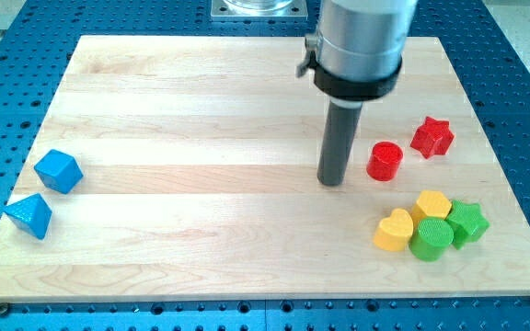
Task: Push the red circle above the yellow hexagon
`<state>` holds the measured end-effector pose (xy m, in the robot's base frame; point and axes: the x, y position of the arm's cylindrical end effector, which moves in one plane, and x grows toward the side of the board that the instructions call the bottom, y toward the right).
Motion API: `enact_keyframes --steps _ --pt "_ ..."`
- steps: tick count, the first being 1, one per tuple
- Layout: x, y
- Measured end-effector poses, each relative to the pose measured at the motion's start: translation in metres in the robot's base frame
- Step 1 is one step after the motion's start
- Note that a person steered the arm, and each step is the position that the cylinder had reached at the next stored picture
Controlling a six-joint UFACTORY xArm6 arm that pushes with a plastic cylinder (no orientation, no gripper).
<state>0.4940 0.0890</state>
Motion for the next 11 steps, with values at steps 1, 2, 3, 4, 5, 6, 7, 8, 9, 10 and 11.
enact_keyframes --steps 1,2,3,4,5,6,7,8,9,10,11 --pt "0.006 0.038" --pt "-0.006 0.081" --pt "-0.036 0.082" --pt "-0.046 0.072" --pt "-0.054 0.01" --pt "-0.064 0.03" --pt "-0.067 0.067" --pt "-0.067 0.096" --pt "-0.065 0.094" --pt "-0.062 0.062" --pt "-0.12 0.021"
